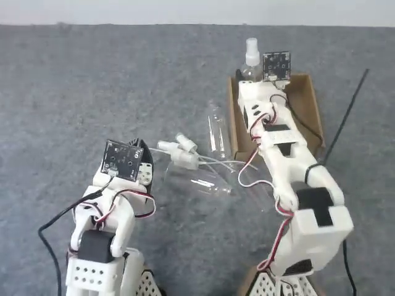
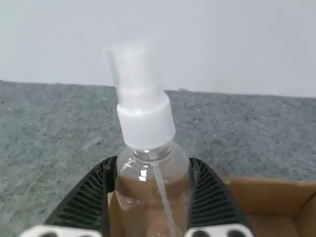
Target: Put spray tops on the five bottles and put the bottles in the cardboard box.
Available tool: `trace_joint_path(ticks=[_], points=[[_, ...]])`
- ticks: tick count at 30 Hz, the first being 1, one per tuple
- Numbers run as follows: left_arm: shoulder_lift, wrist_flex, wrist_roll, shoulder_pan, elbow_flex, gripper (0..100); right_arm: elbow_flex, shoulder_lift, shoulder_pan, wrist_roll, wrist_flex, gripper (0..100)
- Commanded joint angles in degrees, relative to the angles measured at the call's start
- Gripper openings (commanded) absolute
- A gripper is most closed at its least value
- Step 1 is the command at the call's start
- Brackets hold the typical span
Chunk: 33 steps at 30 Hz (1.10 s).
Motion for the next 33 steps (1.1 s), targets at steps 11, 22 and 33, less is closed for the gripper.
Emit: trace_joint_path(ticks=[11,22,33], points=[[-1.1,-1.5,-0.4,-0.4,-0.1,1,-3.1,3.3,-0.9,0.0,-3.9,0.7],[-1.1,-1.5,-0.4,-0.4,0.0,1,-3.0,3.6,-1.4,0.1,-3.8,15.9],[-1.1,-1.5,-0.4,-0.4,0.0,1,-3.1,3.3,-1.5,2.9,-2.2,22.0]])
